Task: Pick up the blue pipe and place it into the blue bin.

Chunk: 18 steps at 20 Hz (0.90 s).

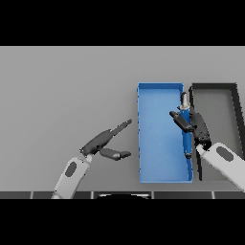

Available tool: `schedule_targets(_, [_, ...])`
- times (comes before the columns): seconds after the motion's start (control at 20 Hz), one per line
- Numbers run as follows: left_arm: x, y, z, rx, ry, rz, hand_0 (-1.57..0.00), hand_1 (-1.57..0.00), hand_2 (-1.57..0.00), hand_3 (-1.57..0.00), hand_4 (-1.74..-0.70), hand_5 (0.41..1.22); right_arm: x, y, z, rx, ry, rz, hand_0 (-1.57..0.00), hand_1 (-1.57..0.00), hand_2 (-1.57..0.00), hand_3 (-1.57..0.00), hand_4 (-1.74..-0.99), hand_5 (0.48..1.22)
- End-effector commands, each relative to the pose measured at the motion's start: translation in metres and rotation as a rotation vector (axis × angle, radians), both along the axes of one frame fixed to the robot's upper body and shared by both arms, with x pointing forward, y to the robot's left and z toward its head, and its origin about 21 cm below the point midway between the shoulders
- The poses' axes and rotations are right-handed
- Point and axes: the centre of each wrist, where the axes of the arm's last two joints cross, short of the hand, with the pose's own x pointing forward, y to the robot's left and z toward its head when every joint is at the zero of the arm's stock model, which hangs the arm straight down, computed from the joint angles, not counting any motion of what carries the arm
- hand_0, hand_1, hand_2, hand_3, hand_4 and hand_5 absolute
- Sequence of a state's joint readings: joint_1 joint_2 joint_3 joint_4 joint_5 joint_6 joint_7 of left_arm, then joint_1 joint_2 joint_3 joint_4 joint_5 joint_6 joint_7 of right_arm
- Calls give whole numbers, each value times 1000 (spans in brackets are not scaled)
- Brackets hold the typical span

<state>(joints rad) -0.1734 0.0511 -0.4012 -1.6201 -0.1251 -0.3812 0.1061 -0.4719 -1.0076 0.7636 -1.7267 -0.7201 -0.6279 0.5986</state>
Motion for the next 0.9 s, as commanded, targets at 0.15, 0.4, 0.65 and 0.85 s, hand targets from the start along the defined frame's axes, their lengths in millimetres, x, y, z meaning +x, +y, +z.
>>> schedule_targets(0.15, [1, 1, 1, 6, -2, 0, 1, 1, 1, 1, -886, 426, -2, -8, -12, -59, 139, 11, -125, -114, -114, -67, -1078, 898])
schedule_targets(0.4, [0, -3, 3, -3, -3, -4, 1, 1, 1, 1, -886, 428, -1, -1, -16, -139, 207, 60, -40, -37, -37, -21, -1046, 759])
schedule_targets(0.65, [0, 2, 2, 2, -8, -5, 1, 1, 1, 1, -887, 431, 1, 3, -18, -149, 214, 70, -13, -11, -11, -6, -1022, 672])
schedule_targets(0.85, [1, -4, -4, 24, 2, 7, 1, 1, 1, 1, -885, 431, 1, 4, -14, -154, 217, 77, -6, -5, -5, -3, -1022, 658])
